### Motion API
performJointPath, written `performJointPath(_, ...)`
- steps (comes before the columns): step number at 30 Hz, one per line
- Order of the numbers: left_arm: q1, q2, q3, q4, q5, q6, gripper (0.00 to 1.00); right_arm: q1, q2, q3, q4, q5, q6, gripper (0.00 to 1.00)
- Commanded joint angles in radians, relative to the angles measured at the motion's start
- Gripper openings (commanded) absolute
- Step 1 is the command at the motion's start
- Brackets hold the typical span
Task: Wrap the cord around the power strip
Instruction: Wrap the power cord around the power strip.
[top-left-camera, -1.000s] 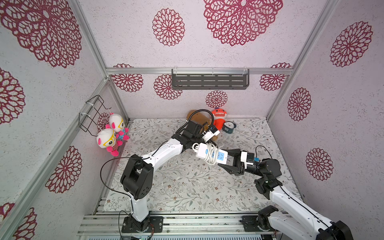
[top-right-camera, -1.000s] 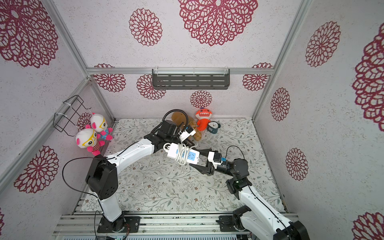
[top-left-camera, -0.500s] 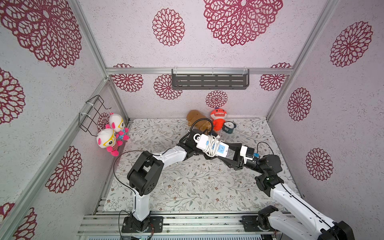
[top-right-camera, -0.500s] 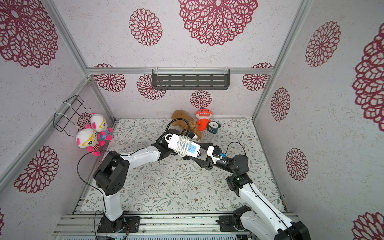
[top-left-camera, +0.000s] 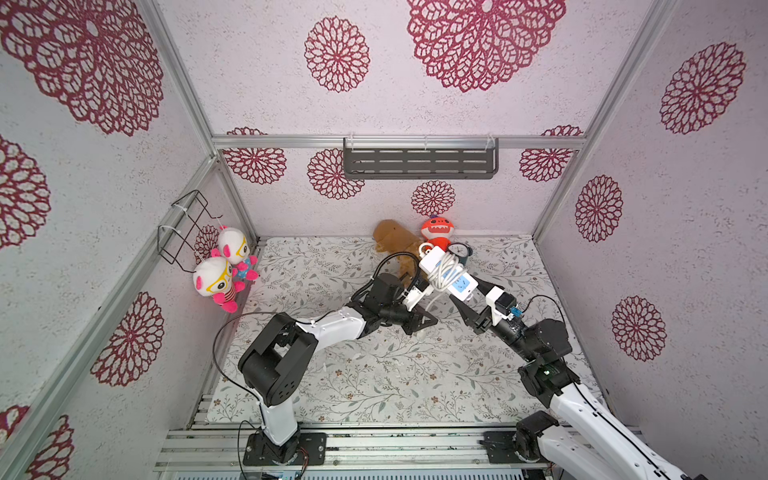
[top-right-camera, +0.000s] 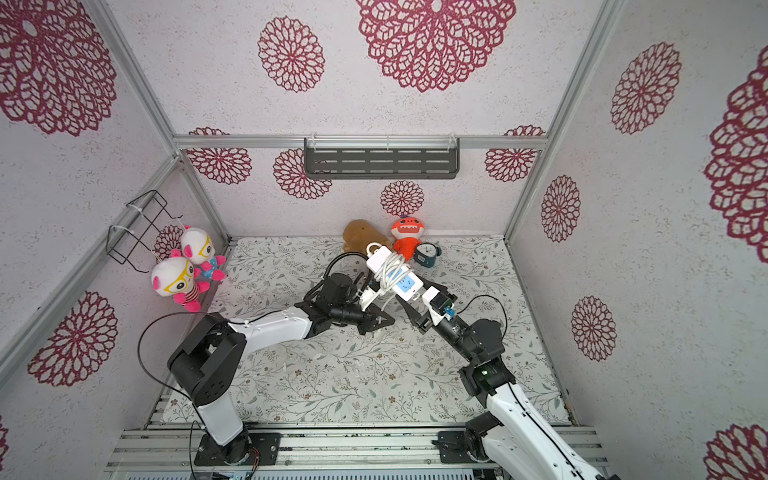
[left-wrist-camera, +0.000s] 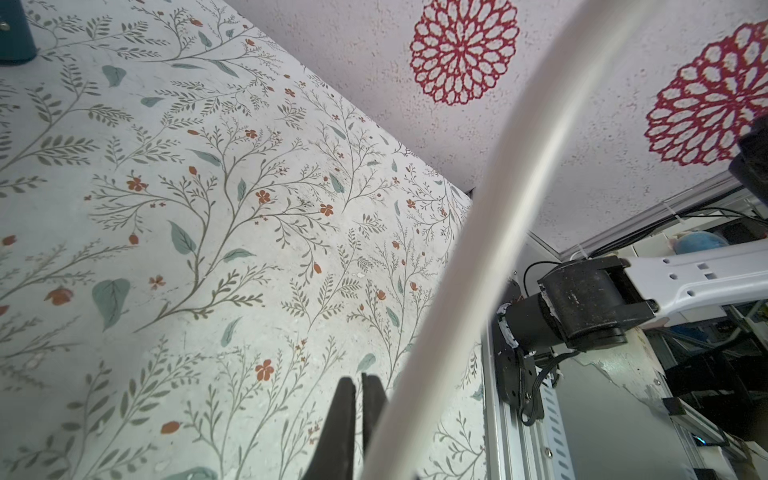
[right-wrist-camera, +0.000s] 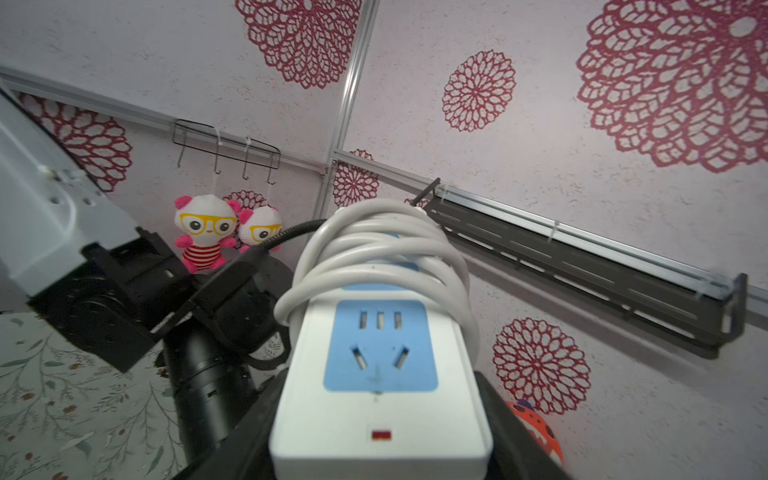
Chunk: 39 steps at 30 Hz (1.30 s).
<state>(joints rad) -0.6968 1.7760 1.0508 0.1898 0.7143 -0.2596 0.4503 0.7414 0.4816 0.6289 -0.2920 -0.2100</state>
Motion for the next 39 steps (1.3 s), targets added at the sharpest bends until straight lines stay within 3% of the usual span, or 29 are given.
performJointPath(1, -0.017, -0.058, -0.037, 0.041, -0.075, -0.043, 0.04, -0.013, -0.025, 0.041, -0.036, 0.254, -0.069, 0.15)
performJointPath(9, -0.157, -0.106, 0.173, -0.474, -0.268, 0.254, 0.02, -0.034, 0.028, 0.108, -0.271, 0.335, -0.159, 0.15)
performJointPath(19, -0.181, -0.169, 0.332, -0.815, -0.583, 0.523, 0.0, -0.11, 0.064, 0.171, -0.466, 0.193, -0.144, 0.14)
performJointPath(30, -0.18, -0.154, 0.423, -0.991, -0.71, 0.65, 0.0, -0.138, 0.074, 0.151, -0.542, 0.136, -0.135, 0.13)
performJointPath(34, -0.182, -0.148, 0.492, -1.046, -0.733, 0.695, 0.0, -0.138, 0.114, 0.158, -0.602, 0.031, -0.182, 0.12)
performJointPath(39, -0.21, -0.133, 0.575, -1.05, -0.841, 0.796, 0.0, -0.122, 0.17, 0.163, -0.665, -0.148, -0.252, 0.12)
